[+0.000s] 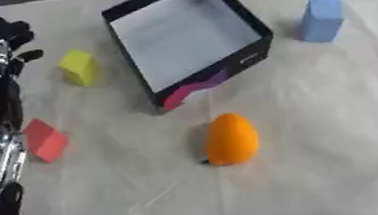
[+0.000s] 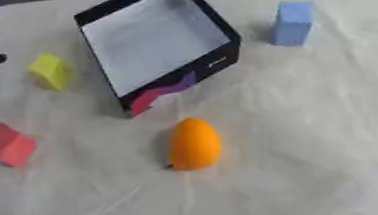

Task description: Pick up objects on the table and place them in the box.

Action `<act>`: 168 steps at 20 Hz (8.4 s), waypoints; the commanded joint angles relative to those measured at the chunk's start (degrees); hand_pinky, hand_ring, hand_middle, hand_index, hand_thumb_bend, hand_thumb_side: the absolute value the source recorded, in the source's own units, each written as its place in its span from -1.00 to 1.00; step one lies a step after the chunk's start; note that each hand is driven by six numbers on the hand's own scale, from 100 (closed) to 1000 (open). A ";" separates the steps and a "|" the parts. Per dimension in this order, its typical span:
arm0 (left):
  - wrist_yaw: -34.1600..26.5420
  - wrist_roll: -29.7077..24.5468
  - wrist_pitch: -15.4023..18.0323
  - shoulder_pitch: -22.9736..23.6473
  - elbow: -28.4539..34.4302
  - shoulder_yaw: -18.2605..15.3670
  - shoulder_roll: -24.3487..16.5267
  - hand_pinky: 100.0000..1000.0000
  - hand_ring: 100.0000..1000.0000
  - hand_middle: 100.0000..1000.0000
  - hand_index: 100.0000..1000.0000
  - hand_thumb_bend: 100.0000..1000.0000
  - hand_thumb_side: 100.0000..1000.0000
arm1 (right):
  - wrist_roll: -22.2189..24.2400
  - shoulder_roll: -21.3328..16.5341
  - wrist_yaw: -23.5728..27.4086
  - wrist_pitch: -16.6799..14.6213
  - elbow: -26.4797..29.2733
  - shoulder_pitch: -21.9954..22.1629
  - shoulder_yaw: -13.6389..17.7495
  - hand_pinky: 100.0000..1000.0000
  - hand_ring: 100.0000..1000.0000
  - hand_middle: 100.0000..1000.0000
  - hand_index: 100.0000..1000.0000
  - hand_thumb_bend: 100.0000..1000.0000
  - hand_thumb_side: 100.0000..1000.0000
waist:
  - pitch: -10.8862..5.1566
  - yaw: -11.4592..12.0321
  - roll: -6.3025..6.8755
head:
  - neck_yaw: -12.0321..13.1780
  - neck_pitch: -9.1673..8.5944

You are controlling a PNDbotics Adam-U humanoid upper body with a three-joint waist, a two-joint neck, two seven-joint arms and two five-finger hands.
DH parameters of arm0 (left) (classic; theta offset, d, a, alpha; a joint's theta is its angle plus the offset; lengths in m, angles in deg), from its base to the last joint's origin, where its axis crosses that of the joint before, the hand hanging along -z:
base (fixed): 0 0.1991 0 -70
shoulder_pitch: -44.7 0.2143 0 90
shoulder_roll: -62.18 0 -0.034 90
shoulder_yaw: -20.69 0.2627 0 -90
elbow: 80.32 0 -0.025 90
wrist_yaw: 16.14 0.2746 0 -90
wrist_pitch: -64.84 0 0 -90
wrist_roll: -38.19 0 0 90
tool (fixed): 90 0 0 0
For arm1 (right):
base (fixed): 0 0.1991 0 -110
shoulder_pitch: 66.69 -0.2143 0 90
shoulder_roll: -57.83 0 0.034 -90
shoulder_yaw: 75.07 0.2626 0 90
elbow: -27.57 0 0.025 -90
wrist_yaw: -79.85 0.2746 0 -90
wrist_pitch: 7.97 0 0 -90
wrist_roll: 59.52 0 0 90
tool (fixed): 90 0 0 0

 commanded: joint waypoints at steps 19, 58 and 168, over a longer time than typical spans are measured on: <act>-0.85 -2.31 -0.16 -3.53 0.73 1.77 0.92 0.36 0.56 0.37 0.40 -0.58 0.52 | -9.75 15.66 -28.04 -6.42 -26.92 -3.04 9.67 0.41 0.27 0.15 0.25 -0.32 -1.00 | -0.28 2.79 0.48 | -2.48 -2.15; -0.06 -1.70 -0.23 -1.16 0.29 0.62 -1.50 0.36 0.58 0.39 0.40 -0.60 0.54 | 3.11 -9.47 -8.71 -4.86 -23.57 0.35 14.09 0.66 0.78 0.74 0.77 -0.06 -0.33 | -1.24 -0.29 -0.60 | 0.46 -1.40; -0.43 -5.61 -0.88 -3.70 -0.08 3.04 1.33 0.36 0.62 0.42 0.40 -0.66 0.55 | -9.63 14.95 -13.56 -4.67 -18.53 -6.66 7.50 0.31 -0.14 0.03 0.32 -0.60 -1.00 | -2.43 2.75 -1.18 | -3.70 -0.58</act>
